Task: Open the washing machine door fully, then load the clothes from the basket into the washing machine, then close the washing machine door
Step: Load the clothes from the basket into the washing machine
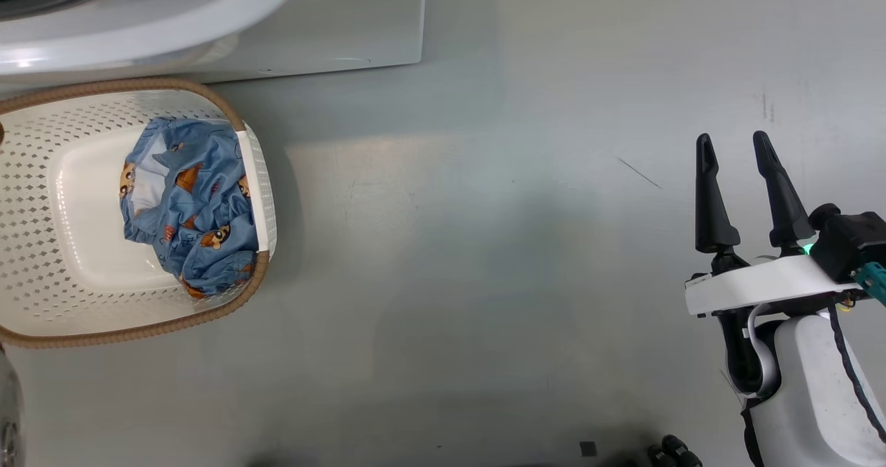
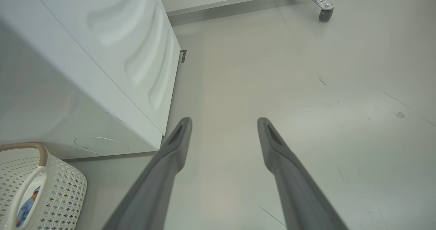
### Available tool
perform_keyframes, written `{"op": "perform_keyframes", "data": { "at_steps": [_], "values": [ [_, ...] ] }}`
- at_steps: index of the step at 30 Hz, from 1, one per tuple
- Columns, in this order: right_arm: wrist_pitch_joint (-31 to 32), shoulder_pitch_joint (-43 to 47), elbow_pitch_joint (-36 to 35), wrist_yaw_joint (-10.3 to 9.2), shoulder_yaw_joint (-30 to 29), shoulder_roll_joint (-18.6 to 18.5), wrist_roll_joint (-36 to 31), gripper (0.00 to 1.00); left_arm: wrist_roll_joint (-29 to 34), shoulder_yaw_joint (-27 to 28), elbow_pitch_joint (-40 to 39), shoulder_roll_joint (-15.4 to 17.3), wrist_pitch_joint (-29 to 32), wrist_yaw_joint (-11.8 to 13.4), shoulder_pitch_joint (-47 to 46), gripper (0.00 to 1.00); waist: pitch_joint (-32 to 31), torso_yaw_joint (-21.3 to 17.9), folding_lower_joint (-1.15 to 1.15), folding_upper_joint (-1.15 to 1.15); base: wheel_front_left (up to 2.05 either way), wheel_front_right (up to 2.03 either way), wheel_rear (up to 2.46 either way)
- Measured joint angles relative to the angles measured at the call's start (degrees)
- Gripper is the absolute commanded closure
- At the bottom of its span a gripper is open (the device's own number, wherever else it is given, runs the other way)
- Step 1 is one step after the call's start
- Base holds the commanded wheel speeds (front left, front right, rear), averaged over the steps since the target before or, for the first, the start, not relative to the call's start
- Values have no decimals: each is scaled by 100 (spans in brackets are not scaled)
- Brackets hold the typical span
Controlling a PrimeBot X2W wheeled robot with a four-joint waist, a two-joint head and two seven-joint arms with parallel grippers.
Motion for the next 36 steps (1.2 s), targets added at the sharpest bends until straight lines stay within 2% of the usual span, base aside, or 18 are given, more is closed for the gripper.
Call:
{"op": "perform_keyframes", "data": {
  "at_steps": [8, 18, 31, 36],
  "values": [
    [0, 6, 67, 0, -44, 0, 0, 0, -41, 11, 124, -62, -5, -46, 438, 0, -327, 36, 0, 0, 0, 0, 0],
    [0, 48, 108, 0, -123, 0, 2, 0, -42, 187, -246, -111, -7, -71, 882, 0, -720, 81, 0, 0, 0, 0, 0],
    [0, 190, 197, 0, -148, -8, -1, 0, -27, 537, -1077, -233, -7, -96, 1931, 0, -1275, 110, 0, 0, 0, 0, 0],
    [0, 312, 229, 0, -144, -19, -20, 0, 91, 647, -1612, -377, -10, -96, 2366, 0, -1541, 106, 0, 0, 0, 0, 0]
  ]
}}
